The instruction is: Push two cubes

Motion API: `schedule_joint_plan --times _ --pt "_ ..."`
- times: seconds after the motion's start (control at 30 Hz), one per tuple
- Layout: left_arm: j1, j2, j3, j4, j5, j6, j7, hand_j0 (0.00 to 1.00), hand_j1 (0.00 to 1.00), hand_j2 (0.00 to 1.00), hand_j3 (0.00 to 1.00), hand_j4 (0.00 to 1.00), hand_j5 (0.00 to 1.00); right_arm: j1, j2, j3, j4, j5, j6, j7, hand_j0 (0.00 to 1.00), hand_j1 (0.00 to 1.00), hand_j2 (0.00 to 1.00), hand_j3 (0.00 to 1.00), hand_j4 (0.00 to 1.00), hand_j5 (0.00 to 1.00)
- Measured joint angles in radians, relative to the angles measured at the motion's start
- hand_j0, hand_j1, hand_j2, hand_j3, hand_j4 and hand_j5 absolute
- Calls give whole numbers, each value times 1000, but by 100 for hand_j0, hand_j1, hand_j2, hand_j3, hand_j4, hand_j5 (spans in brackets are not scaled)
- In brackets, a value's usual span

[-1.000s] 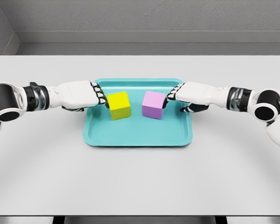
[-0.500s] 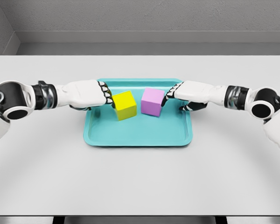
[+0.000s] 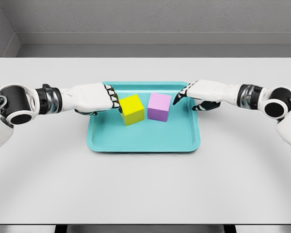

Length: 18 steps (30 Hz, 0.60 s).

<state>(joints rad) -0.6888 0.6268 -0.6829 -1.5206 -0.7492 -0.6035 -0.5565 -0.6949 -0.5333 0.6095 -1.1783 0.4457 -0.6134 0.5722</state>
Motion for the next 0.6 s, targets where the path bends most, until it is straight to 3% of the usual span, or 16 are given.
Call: schedule_joint_plan --times 0.53,0.6 --pt "-2 -12 1 16 11 6 0 81 81 81 81 81 81 -29 58 6 17 38 4 0 69 69 69 69 69 69" --pt "3 -11 4 22 21 11 0 70 70 70 70 70 70 -32 59 7 30 46 2 0 69 69 69 69 69 69"
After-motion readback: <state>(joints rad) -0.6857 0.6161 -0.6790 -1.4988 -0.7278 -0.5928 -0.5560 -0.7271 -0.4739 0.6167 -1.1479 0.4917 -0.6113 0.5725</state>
